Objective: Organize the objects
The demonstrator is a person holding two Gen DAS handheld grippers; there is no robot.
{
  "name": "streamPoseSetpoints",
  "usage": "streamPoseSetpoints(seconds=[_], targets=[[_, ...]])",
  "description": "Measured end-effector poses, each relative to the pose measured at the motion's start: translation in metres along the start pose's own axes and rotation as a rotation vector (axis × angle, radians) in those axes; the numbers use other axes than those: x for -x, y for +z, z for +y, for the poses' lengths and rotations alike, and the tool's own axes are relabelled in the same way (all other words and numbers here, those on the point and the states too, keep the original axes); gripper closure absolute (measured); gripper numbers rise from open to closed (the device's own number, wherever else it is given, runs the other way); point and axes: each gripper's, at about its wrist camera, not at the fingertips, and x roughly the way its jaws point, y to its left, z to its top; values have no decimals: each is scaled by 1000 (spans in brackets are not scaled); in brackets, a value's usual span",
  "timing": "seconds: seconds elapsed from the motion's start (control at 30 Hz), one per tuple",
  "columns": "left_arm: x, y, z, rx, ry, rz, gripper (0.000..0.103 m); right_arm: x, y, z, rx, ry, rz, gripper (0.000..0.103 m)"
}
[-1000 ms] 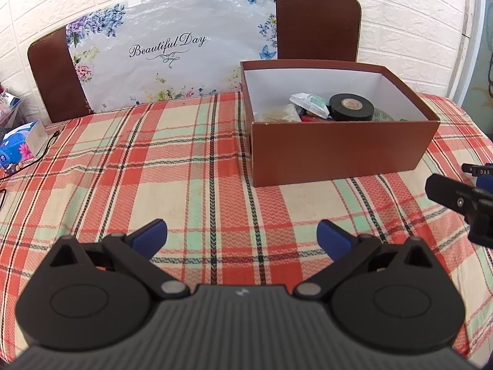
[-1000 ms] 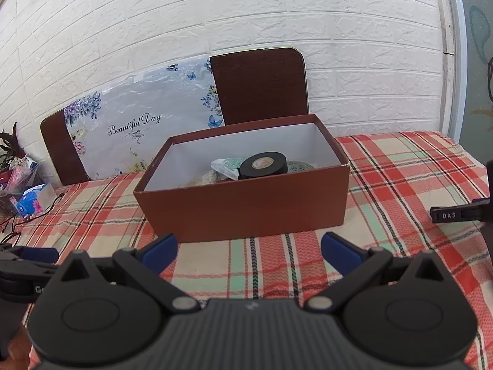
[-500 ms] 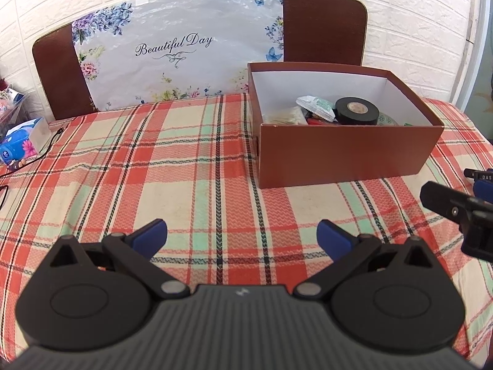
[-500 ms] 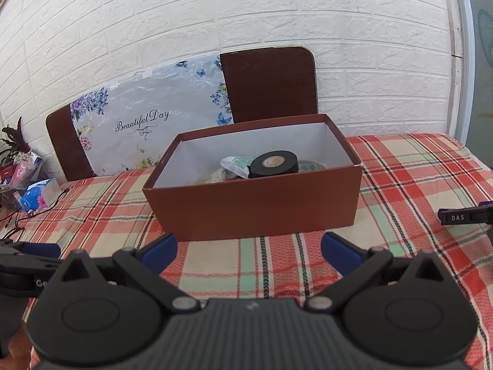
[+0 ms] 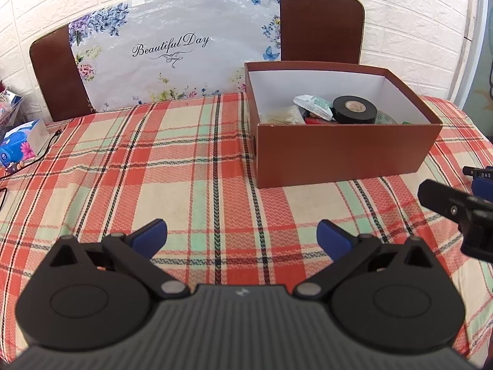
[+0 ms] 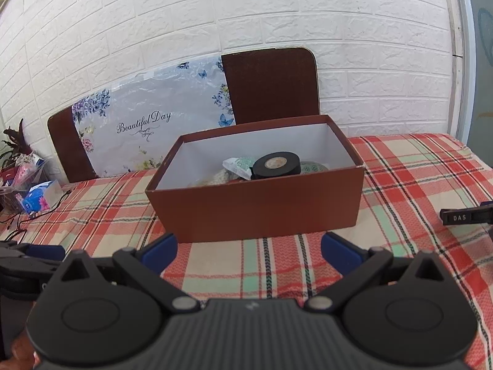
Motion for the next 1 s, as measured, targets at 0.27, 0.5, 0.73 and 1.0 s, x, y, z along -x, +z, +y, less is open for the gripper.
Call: streamPoseSetpoints(seconds=[0.27,0.5,0.73,1.0], targets=[[1,0,-1,-4,-2,-1,0,0,-2,-4,-19,2,3,0],[3,0,-3,-16,-5,-8,0,2,-3,-5,-23,-1,1,0],[3,0,-3,-11,-3,-7,0,2,-3,-3,-20,-4,1,0],[3,-1,0,-2,-4,-5,0,2,-4,-1,-15,-6,4,0]])
